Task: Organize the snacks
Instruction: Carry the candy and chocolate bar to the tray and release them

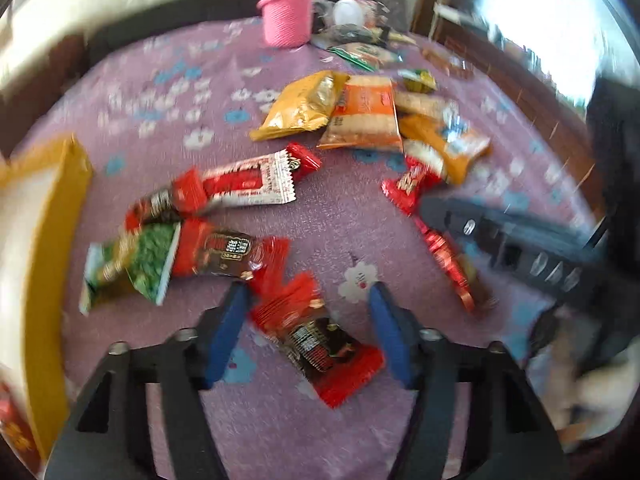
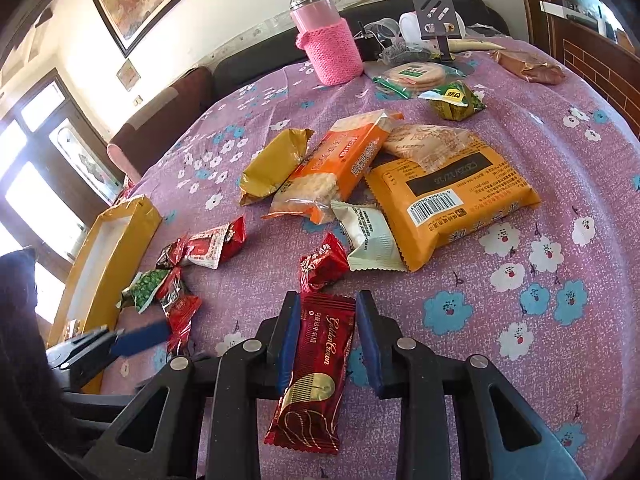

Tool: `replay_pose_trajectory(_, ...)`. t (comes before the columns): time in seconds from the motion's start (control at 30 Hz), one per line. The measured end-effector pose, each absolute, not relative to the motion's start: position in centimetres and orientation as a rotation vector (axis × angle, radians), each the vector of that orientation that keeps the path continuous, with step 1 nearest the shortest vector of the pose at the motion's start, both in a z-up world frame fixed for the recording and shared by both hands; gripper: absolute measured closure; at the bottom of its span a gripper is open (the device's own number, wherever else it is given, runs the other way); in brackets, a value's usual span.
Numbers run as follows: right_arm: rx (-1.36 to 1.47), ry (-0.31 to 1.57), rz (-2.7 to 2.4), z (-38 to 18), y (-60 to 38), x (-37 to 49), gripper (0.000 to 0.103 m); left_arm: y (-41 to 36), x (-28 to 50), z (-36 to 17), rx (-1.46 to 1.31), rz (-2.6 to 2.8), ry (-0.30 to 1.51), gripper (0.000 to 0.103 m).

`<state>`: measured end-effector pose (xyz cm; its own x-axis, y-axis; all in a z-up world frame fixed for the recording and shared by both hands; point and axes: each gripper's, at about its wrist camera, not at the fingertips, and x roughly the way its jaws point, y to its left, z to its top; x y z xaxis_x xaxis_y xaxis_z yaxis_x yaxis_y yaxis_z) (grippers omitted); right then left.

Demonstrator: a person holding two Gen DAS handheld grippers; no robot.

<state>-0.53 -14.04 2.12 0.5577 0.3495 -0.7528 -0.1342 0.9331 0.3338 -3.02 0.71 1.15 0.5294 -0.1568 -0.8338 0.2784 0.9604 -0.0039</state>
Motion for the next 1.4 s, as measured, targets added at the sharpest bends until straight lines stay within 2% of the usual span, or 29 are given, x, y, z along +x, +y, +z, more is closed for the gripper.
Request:
replay_pose_trajectory(0.03,0.253,0.941,0.291,2.1,-14.1,-0.6,0.073,0.6,-3.4,1.2,0.142,-0.283,0.97,0.068)
replay_pose_trajectory(0.07,0.26,0.946,0.298,2.1,-14.3,-0.5,0.073,0.9,-3.7,1.3,0.125,-0.301,0.98,0.07)
replay_pose_trajectory(0.17,0.253,0.951,0.308,2.1,-14.3,-0.4,0.071,2.2,-4.5,1.6,0.08,-0.286,0.983,0.07)
replay_pose_trajectory(0.3,0.216,0.948,0.315,2.1,-13.6,-0.5,0.062,4.2,-5.5,2.0,-0.004,-0.271,0.981,0.07)
replay_pose_trajectory(0.53,0.172,0.935,0.335,2.1,-12.8,-1.0,0.055,7.6,-8.6,4.8,-0.104,-0.257,0.887,0.07)
replay_pose_trajectory(0.63,0.175,0.953,0.334,2.2,-12.9,-2.0,0.056,9.9,-9.9,5.9,-0.134,-0.244,0.843,0.07)
replay_pose_trajectory(0.73,0.035,0.95,0.264,2.3,-11.5,-3.6,0.059,12.4,-10.9,6.7,-0.187,-0.234,0.801,0.07)
replay_pose_trajectory(0.8,-0.077,0.947,0.203,2.2,-10.3,-3.9,0.076,13.5,-11.2,7.0,-0.205,-0.221,0.784,0.07)
replay_pose_trajectory(0.87,-0.146,0.935,0.179,2.2,-9.4,-4.1,0.076,15.2,-11.8,7.7,-0.236,-0.203,0.756,0.069)
replay_pose_trajectory(1.03,-0.05,0.923,0.248,3.9,-8.8,-4.7,0.076,20.1,-13.5,8.9,-0.318,-0.154,0.701,0.069)
replay_pose_trajectory(1.23,0.009,0.767,0.459,11.5,-5.0,-7.0,0.076,24.9,-13.2,10.1,-0.393,-0.09,0.659,0.069)
replay_pose_trajectory(1.4,-0.002,0.695,0.603,17.4,-0.2,-6.5,0.077,27.3,-12.4,12.4,-0.343,-0.05,0.629,0.069)
